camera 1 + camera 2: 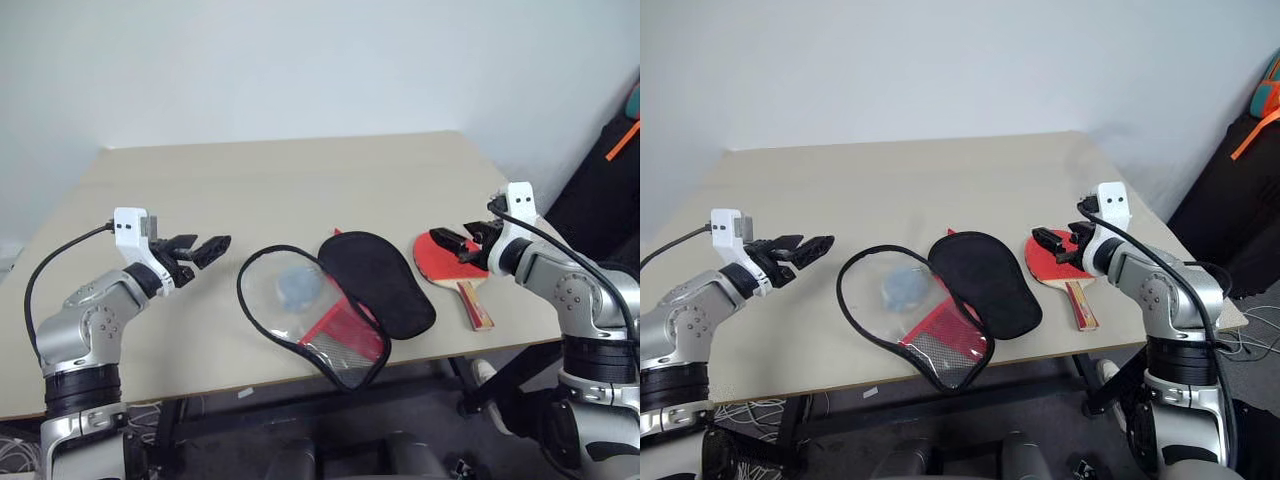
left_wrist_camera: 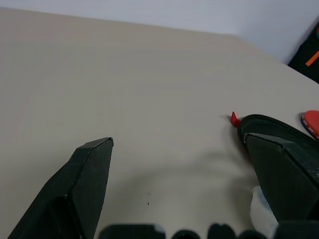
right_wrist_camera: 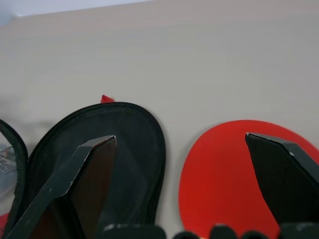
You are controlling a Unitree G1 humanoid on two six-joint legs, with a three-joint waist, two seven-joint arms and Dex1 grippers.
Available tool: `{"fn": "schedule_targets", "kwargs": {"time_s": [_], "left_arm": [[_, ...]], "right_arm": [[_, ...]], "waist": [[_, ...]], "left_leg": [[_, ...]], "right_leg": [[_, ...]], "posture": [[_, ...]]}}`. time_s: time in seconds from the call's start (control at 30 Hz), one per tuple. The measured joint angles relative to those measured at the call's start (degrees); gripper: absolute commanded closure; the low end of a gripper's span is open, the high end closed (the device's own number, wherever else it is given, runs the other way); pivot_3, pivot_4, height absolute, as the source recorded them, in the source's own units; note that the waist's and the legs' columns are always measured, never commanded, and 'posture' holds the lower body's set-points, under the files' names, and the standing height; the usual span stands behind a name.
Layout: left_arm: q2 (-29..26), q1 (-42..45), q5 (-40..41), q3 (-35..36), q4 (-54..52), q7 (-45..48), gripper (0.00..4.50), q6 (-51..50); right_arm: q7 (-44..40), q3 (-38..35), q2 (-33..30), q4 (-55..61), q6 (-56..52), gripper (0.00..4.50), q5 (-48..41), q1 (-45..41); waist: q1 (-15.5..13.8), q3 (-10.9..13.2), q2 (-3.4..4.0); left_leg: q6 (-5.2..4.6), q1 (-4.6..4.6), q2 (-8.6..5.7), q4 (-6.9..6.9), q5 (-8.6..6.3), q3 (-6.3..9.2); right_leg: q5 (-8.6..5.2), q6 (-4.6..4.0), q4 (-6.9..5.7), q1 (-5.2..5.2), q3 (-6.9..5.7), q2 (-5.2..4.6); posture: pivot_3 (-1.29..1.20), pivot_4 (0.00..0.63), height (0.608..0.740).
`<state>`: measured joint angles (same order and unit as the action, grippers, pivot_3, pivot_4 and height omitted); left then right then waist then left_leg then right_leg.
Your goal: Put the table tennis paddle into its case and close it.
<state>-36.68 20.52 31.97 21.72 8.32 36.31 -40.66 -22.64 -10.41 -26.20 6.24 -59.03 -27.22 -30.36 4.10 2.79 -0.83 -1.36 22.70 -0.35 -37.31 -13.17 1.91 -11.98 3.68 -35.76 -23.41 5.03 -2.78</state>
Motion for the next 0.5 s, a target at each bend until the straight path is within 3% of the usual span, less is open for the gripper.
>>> {"fn": "schedule_targets", "kwargs": {"time_s": [0.27, 0.5], "left_arm": [[-0.53, 7.37, -2.01, -3.47, 6.99, 2.32, 0.02, 1.47], [0.71, 7.5, -2.01, -4.92, 6.89, 3.37, 0.02, 2.09]], "right_arm": [[1.86, -1.4, 0.41, 3.37, -2.92, 0.0, -1.08, 4.4], [1.94, -2.89, -1.27, 5.25, -4.86, 0.0, -1.79, 5.9]], "waist": [[-0.4, -0.01, -0.01], [-0.39, -0.01, -0.01]], "left_leg": [[-0.02, 0.02, -0.02, -0.06, 0.01, -0.02], [-0.03, -0.01, 0.0, -0.03, 0.01, -0.05]], "right_leg": [[-0.09, 0.16, 0.0, 0.01, 0.01, -0.01], [-0.09, 0.16, 0.0, 0.02, 0.04, -0.01]], "posture": [[0.0, 0.0, 0.74], [0.0, 0.0, 0.74]]}}
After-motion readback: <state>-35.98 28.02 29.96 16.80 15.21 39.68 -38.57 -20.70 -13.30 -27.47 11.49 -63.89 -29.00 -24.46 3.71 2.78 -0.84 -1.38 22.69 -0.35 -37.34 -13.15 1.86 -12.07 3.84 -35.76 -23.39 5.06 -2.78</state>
